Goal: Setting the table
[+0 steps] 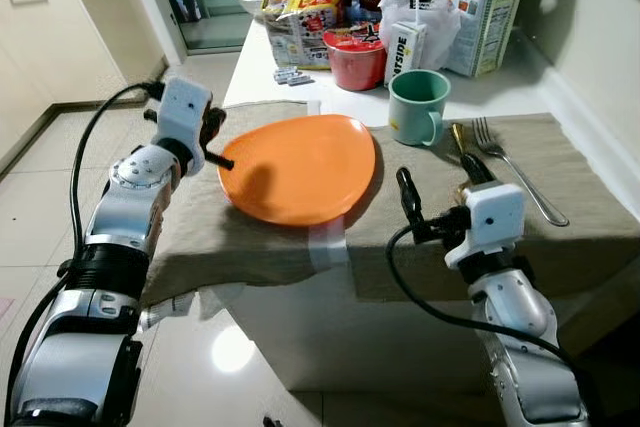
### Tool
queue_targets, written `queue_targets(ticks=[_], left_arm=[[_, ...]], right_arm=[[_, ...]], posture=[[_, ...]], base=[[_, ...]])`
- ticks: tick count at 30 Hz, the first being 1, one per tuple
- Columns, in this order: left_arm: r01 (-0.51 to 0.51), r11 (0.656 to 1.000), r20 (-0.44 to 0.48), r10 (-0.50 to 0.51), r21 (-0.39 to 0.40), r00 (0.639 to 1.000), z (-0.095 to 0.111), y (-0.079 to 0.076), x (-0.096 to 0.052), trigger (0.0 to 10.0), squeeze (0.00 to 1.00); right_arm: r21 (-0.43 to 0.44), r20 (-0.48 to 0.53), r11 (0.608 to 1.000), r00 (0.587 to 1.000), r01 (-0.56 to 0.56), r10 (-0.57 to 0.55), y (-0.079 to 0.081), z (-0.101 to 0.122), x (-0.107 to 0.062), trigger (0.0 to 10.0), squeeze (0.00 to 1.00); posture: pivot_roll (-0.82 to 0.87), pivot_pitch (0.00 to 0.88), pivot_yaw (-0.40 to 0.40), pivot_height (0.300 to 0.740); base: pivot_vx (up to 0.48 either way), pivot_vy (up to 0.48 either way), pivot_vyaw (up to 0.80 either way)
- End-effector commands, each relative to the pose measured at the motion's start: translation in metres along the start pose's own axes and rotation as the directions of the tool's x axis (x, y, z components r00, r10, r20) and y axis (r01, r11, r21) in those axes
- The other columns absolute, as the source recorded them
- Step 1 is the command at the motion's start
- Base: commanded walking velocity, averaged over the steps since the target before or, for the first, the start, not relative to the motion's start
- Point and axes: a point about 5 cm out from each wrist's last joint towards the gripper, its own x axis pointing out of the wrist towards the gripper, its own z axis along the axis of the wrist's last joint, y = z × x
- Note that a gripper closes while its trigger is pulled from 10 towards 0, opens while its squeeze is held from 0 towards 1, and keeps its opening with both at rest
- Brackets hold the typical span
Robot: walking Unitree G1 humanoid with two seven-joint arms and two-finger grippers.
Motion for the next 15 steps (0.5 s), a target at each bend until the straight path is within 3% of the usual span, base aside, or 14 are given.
queue_targets(ticks=[1, 9, 15], left_arm=[[-0.016, 1.000, -0.012, 0.017, 0.017, 1.000, -0.0006, 0.0088, -0.0002, 10.0, 0.00], [-0.058, 0.998, -0.008, 0.057, -0.030, 0.998, -0.0078, 0.0144, -0.0034, 10.0, 0.00], [-0.052, 0.997, 0.057, 0.055, -0.064, 0.997, -0.0005, 0.0122, -0.0045, 10.0, 0.00]], right_arm=[[0.042, 0.007, 0.998, 0.999, 0.047, -0.047, -0.0080, 0.0064, 0.0036, 10.0, 0.00], [0.058, -0.034, 0.996, 0.997, 0.072, -0.070, -0.0160, 0.0027, 0.0031, 10.0, 0.00], [0.071, -0.049, 0.995, 0.997, 0.067, -0.064, -0.0167, 0.0034, 0.0044, 10.0, 0.00]], posture=[[-0.23, 0.031, 0.146, 0.740], [-0.23, 0.038, 0.134, 0.740], [-0.22, 0.039, 0.126, 0.740]], base=[[0.000, 0.000, 0.00], [0.000, 0.000, 0.00], [0.000, 0.000, 0.00]])
